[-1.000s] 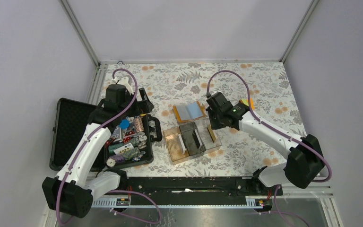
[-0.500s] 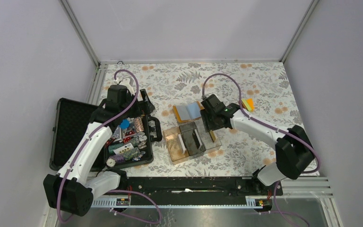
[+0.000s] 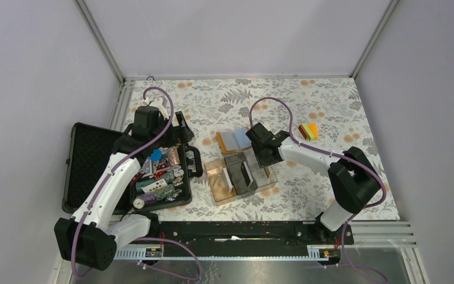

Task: Put the credit cards into the card holder
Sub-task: Pick up the credit card from the storage box.

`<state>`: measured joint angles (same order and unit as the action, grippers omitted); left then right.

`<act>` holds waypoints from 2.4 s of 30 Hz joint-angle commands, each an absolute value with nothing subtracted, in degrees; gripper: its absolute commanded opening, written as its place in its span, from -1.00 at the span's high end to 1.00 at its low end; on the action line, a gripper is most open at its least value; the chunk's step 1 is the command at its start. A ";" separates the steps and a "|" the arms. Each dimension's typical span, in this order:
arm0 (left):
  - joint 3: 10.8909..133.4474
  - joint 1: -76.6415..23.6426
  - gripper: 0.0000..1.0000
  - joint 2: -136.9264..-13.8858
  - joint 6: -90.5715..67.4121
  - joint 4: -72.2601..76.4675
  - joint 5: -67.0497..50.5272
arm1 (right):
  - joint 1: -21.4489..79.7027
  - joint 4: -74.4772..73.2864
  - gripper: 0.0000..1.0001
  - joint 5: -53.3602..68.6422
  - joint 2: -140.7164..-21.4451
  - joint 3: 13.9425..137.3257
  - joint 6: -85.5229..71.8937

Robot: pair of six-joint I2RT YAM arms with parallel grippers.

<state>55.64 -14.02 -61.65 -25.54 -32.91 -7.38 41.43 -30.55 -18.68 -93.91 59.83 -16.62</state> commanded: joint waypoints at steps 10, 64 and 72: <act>55.90 -13.97 -0.98 -61.79 -25.93 -30.52 -9.21 | 42.88 -35.16 -0.05 -23.24 -90.78 62.99 -16.57; 60.39 -13.97 -0.97 -71.37 -28.79 -28.03 -14.40 | 43.47 -40.13 1.00 -7.81 -81.66 75.82 -16.15; 70.23 -14.06 -0.84 -87.48 -33.52 -26.00 -22.03 | 34.98 -29.48 1.00 7.45 -93.72 84.34 -15.39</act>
